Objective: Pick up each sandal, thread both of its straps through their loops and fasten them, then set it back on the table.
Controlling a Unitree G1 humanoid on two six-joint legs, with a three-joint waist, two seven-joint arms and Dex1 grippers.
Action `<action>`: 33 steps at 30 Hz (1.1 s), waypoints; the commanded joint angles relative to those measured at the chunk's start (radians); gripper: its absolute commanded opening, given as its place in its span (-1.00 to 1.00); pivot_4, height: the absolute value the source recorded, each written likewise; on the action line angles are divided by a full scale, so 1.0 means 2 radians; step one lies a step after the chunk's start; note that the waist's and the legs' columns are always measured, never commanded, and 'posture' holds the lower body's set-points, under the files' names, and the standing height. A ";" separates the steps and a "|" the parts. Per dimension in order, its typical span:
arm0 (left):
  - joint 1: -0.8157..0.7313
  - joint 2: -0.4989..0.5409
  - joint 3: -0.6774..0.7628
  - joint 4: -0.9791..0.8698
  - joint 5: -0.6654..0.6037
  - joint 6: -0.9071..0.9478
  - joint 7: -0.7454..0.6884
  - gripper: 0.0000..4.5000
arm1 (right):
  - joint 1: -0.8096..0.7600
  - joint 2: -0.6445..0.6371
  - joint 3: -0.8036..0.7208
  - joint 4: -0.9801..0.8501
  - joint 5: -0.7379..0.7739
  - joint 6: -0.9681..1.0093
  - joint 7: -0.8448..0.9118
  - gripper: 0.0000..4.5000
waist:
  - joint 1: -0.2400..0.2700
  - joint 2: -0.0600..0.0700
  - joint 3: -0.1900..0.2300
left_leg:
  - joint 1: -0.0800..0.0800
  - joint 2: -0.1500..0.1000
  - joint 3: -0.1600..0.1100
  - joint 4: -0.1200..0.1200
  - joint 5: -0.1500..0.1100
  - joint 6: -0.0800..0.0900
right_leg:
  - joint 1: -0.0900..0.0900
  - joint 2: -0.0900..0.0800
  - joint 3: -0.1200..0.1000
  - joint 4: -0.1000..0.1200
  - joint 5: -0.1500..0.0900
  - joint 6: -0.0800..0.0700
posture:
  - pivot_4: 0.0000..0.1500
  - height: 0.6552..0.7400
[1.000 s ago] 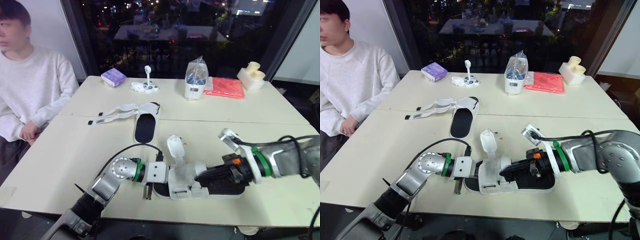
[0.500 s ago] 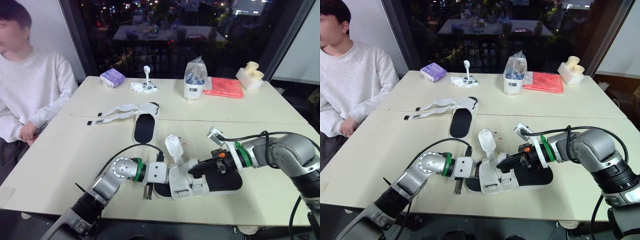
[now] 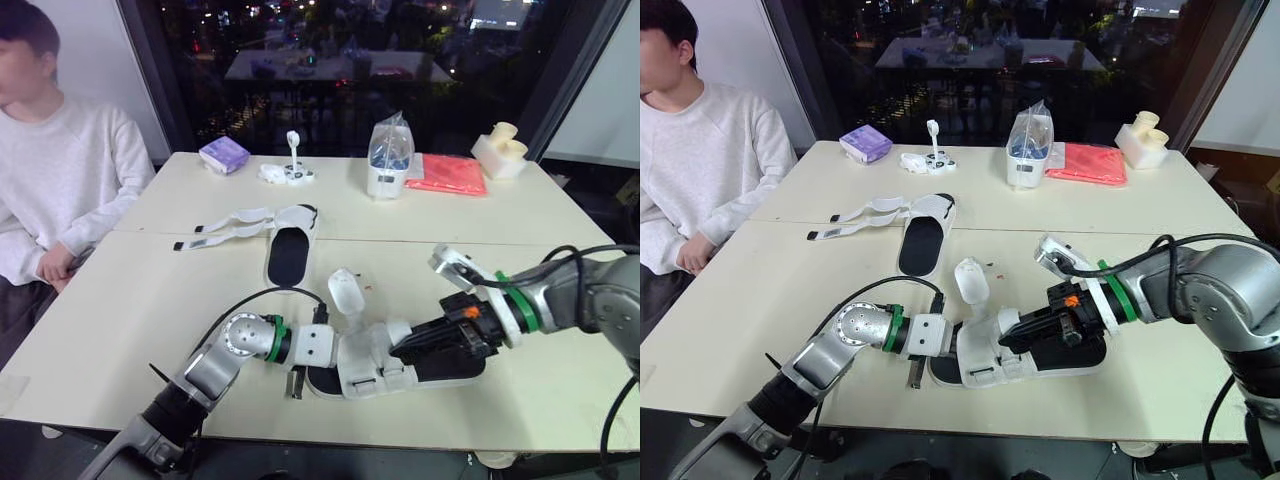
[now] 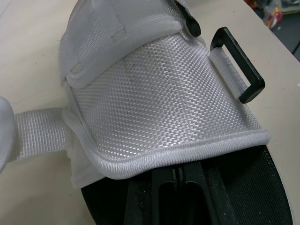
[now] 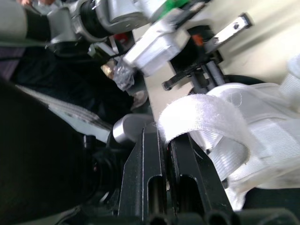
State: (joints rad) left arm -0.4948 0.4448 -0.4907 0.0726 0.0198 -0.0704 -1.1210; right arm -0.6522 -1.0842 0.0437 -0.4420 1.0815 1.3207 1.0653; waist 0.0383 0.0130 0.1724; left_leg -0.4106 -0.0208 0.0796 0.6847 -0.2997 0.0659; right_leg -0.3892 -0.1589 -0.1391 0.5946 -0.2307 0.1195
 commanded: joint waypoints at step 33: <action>0.018 0.015 -0.058 0.056 0.049 -0.009 -0.042 -1.00 | -0.080 0.096 0.138 0.198 -0.224 -0.147 0.077 -0.98 | -0.001 0.000 0.000 | 0.000 0.000 0.000 0.000 0.002 -0.002 | 0.000 0.000 0.000 0.000 0.000 0.000 | 1.00 1.00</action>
State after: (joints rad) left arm -0.5268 0.4491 -0.5046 0.1113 0.0309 -0.1330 -1.1569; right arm -0.7851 -0.8884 0.3413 -0.0728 0.6846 1.0628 1.2259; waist 0.0355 0.0132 0.1721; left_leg -0.4107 -0.0209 0.0797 0.6845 -0.2961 0.0619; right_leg -0.3895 -0.1583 -0.1395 0.5950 -0.2306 0.1196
